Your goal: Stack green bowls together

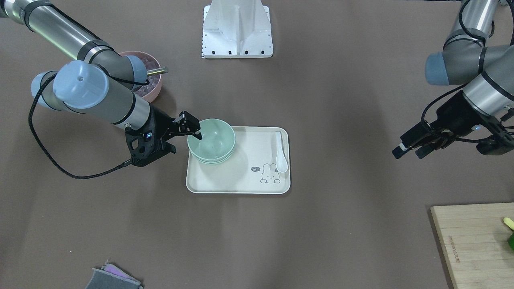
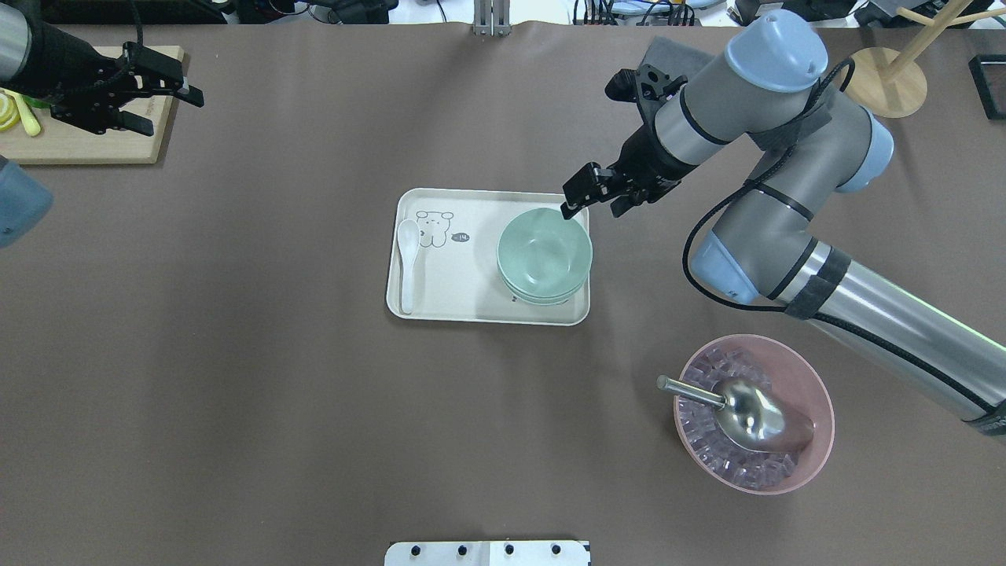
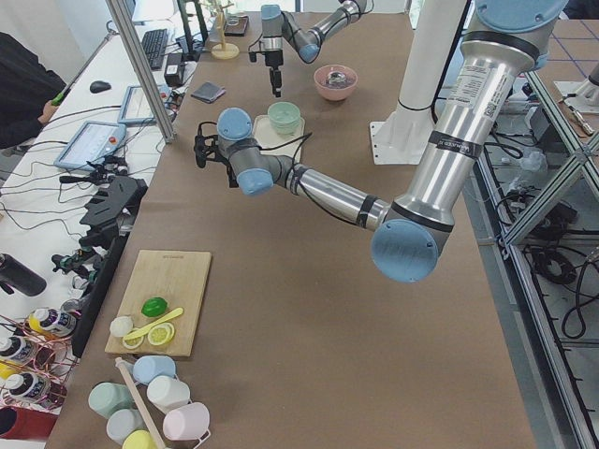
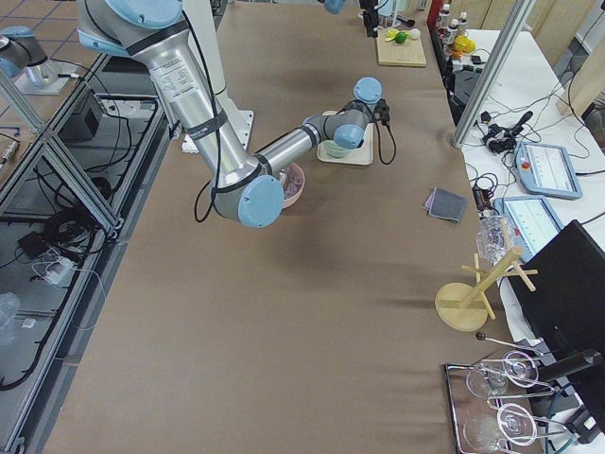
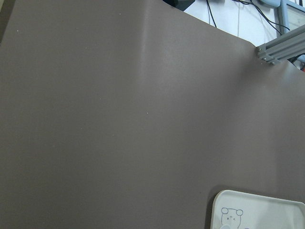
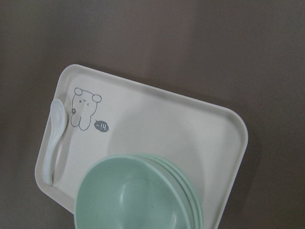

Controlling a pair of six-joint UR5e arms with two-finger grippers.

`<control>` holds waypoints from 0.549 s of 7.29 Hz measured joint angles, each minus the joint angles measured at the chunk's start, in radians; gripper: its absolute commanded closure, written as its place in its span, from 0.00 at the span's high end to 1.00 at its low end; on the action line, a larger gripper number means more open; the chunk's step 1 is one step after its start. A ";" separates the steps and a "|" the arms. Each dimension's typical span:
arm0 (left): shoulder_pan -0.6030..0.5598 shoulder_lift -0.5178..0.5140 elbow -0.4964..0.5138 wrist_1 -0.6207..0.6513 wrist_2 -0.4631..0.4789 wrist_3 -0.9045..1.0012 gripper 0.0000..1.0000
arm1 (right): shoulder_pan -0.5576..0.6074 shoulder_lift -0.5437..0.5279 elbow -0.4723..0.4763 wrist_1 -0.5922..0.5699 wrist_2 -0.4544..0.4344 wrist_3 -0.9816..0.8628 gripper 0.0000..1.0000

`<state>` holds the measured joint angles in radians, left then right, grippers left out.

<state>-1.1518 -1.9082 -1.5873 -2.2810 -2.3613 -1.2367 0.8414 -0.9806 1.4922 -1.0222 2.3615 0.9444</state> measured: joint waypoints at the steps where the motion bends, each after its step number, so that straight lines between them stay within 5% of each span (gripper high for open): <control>1: -0.028 0.023 -0.002 0.015 0.003 0.061 0.98 | 0.046 -0.004 0.013 -0.029 0.008 -0.003 1.00; 4: -0.165 0.085 -0.002 0.191 0.009 0.455 0.98 | 0.213 -0.080 0.018 -0.134 0.042 -0.136 1.00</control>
<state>-1.3167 -1.8233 -1.5889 -2.0895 -2.3524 -0.7814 1.0545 -1.0601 1.5105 -1.1564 2.4034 0.8081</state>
